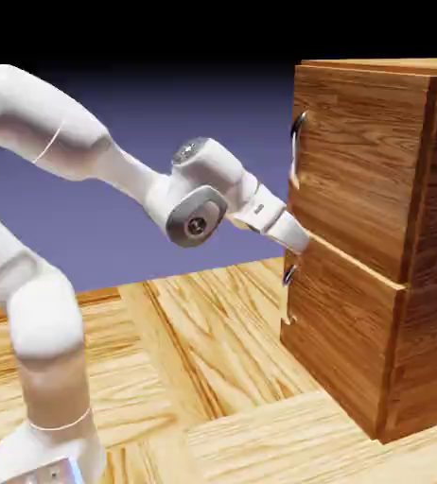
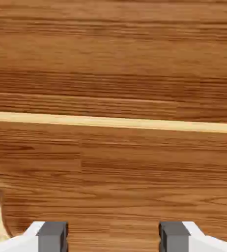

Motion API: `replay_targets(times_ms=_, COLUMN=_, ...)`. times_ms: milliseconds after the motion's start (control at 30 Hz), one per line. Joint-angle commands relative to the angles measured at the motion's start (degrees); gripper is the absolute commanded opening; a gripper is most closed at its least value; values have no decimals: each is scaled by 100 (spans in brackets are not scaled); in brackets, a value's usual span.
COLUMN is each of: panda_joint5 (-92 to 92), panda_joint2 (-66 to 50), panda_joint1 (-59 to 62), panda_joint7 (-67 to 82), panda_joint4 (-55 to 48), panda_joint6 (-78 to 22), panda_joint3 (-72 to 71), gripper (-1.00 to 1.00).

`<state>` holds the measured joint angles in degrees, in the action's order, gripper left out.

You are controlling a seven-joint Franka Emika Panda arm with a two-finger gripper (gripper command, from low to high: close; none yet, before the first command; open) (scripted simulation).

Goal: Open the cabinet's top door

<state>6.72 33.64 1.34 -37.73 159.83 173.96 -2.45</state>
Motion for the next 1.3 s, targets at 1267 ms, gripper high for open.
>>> replay_targets(times_ms=1267, panda_joint5=9720, panda_joint2=1423, panda_joint1=2936, panda_joint7=6837, panda_joint4=-1689, panda_joint6=-67, panda_joint3=-3536, gripper=0)
